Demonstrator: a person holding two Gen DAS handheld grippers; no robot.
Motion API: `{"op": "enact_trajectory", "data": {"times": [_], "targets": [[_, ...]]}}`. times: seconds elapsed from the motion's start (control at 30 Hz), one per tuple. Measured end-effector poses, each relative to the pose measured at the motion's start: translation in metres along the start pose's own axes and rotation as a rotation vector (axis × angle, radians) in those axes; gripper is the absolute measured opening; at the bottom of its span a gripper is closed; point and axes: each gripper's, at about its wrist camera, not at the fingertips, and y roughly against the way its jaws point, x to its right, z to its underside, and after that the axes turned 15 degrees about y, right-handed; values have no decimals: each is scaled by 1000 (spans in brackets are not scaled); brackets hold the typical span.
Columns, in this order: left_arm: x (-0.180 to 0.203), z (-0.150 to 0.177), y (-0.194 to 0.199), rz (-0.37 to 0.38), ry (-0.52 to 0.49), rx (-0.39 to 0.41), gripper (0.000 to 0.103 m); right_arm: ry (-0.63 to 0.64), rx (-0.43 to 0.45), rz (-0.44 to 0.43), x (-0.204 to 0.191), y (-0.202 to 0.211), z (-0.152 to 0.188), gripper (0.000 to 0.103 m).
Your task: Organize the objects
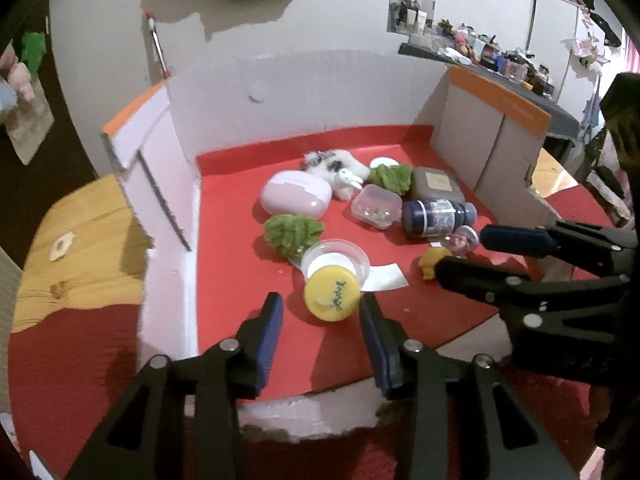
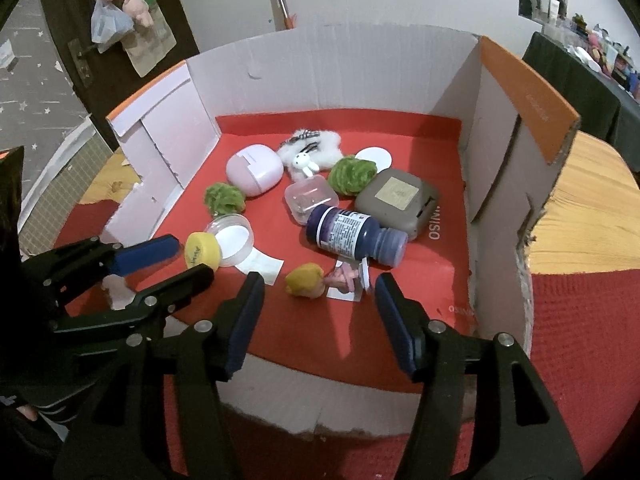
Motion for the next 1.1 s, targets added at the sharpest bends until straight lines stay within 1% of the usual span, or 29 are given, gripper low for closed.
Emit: {"op": "enact_trajectory", "data": {"times": [0.13, 0.23, 0.3, 0.33, 0.43, 0.5, 0.6, 0.63, 0.67, 0.7, 0.83, 0.93, 1.1], "targets": [[-2, 2, 8, -6, 17, 30, 47, -2, 14, 12, -3, 6, 2, 59], [-4, 4, 12, -17, 36, 45, 51, -4, 26, 23, -5, 13, 3, 61], [-5, 5, 15, -23, 45, 57, 52, -1, 36, 44, -8, 16, 4, 68], [-5, 6, 17, -28, 47, 63, 52, 0, 43, 56, -9, 19, 5, 69], [-6, 8, 21, -38, 57, 85, 55, -13, 60, 60, -9, 25, 8, 70], [-6, 10, 23, -43, 64, 96, 61, -20, 65, 71, -10, 28, 10, 70], [-6, 13, 26, -50, 66, 109, 63, -9, 73, 102, -14, 32, 12, 71], [-6, 14, 27, -50, 65, 111, 64, -13, 76, 103, -15, 33, 14, 72], [-6, 14, 27, -53, 65, 115, 66, -17, 81, 103, -15, 34, 14, 77], [-6, 15, 28, -57, 67, 120, 68, -18, 84, 108, -16, 35, 15, 80], [-10, 18, 31, -64, 84, 132, 75, -24, 97, 124, -18, 39, 18, 80], [-14, 19, 32, -70, 103, 139, 76, -19, 106, 168, -19, 42, 20, 80], [-15, 21, 34, -86, 105, 153, 79, -37, 108, 165, -19, 42, 24, 80]]}}
